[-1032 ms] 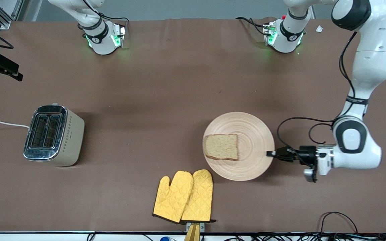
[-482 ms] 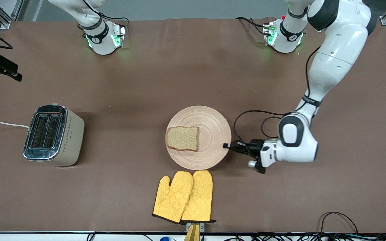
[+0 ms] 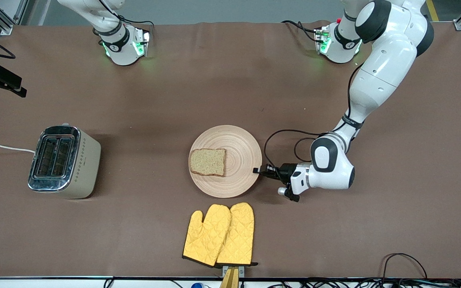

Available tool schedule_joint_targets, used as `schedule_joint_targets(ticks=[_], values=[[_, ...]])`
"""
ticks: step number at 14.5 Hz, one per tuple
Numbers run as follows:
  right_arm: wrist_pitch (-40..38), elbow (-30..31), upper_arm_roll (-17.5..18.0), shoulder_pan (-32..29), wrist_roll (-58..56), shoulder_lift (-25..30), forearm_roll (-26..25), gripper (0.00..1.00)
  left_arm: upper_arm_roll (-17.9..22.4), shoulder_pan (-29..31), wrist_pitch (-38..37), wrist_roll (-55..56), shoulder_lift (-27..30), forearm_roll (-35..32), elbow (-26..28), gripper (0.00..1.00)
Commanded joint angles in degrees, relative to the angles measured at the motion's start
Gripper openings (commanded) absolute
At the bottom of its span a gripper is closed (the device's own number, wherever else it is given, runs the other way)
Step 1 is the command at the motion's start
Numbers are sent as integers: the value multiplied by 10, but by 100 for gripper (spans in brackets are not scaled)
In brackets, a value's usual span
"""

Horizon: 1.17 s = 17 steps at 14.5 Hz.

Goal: Move plate and put bread in toaster
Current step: 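Push the wooden plate with the left gripper toward the toaster, then withdraw the left gripper while the right gripper moves over the toaster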

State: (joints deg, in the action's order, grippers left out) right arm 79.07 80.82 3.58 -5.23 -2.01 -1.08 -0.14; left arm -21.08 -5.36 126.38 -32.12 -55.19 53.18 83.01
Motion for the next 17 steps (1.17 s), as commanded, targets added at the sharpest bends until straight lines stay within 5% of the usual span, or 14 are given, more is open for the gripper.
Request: schedule_joint_targets(ticks=[1, 2, 3, 7, 13, 17], values=[[4, 4, 1, -4, -3, 1, 4, 100, -1, 4, -5, -5, 6, 11, -3, 36], [5, 4, 1, -3, -3, 1, 3, 100, 3, 6, -5, 0, 10, 8, -3, 45], [5, 4, 1, -3, -2, 1, 4, 100, 4, 14, -5, 0, 11, 8, -1, 99], [5, 4, 1, -5, -1, 0, 3, 100, 18, 40, -5, 36, 33, -3, -1, 100], [6, 16, 3, 15, -3, -18, 4, 100, 41, 124, -11, 118, 87, -128, -4, 100], [62, 19, 4, 39, 1, -82, 66, 100, 41, 167, -13, 117, 114, -134, -7, 100]])
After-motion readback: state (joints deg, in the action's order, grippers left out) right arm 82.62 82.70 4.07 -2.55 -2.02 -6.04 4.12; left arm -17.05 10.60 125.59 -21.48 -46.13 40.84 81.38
